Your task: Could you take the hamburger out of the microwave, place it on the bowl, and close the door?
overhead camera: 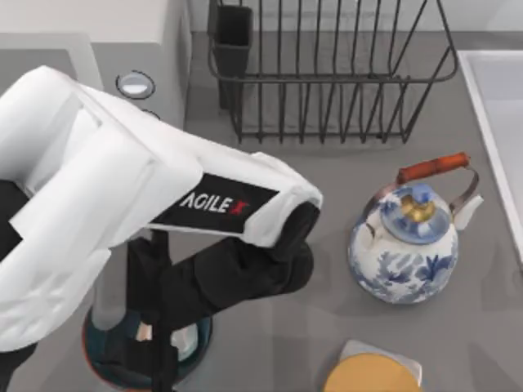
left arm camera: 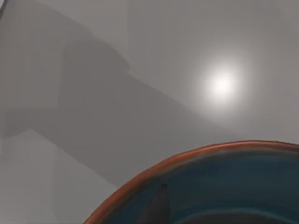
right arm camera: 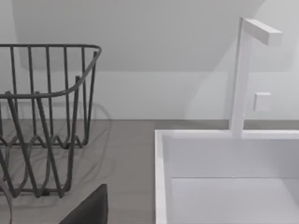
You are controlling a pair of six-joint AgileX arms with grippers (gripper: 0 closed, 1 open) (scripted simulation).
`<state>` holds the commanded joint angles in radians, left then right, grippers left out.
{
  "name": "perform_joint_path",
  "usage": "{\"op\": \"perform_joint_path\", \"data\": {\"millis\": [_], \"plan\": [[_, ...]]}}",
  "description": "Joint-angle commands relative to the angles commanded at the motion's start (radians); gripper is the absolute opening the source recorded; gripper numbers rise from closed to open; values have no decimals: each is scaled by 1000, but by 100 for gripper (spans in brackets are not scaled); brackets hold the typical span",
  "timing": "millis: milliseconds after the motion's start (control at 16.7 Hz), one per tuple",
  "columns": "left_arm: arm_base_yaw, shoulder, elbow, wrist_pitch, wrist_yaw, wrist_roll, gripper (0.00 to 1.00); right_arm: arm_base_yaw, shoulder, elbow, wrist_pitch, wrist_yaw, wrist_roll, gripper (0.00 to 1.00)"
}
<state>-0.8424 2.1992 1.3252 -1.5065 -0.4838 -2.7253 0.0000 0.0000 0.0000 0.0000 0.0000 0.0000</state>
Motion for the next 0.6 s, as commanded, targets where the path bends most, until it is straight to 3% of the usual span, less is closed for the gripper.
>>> {"op": "perform_joint_path", "data": {"millis": [300, 600], "plan": [[89, -399, -223, 292, 144, 399, 100, 0, 0, 0, 0, 0, 0, 100], [242, -977, -520, 656, 295, 1045, 100, 0, 0, 0, 0, 0, 0, 100]]}}
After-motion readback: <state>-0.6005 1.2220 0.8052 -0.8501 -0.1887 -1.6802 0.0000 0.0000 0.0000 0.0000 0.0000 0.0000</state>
